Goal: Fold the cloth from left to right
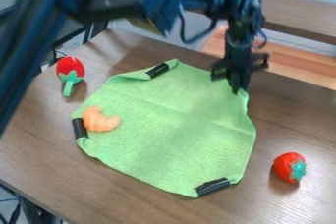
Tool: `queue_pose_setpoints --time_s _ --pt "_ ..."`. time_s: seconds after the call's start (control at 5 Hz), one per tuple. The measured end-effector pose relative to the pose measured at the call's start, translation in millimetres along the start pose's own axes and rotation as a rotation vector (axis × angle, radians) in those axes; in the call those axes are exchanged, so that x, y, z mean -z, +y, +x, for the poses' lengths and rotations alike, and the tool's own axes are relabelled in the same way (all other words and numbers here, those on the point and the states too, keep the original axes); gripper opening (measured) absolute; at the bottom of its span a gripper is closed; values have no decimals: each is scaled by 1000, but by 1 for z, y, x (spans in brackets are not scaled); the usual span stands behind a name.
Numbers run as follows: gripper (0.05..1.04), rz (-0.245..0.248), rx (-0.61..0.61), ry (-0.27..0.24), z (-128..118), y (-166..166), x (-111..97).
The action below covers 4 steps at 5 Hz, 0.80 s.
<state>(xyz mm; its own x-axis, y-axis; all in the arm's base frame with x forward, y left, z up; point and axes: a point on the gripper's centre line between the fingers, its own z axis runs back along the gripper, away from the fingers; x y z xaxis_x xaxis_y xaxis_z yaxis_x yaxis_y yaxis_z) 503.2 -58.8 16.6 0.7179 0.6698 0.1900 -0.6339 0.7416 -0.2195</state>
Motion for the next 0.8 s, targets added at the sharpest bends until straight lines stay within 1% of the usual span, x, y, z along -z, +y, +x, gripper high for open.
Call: queue_pose_setpoints --time_s 0.2,0.4,0.6,0.8 --pt "56 -64 -21 21 11 19 -36" --pt "55 -43 -41 56 18 61 -41" --pt "55 67 -31 81 20 114 -27" --pt "55 98 -14 57 27 160 -39"
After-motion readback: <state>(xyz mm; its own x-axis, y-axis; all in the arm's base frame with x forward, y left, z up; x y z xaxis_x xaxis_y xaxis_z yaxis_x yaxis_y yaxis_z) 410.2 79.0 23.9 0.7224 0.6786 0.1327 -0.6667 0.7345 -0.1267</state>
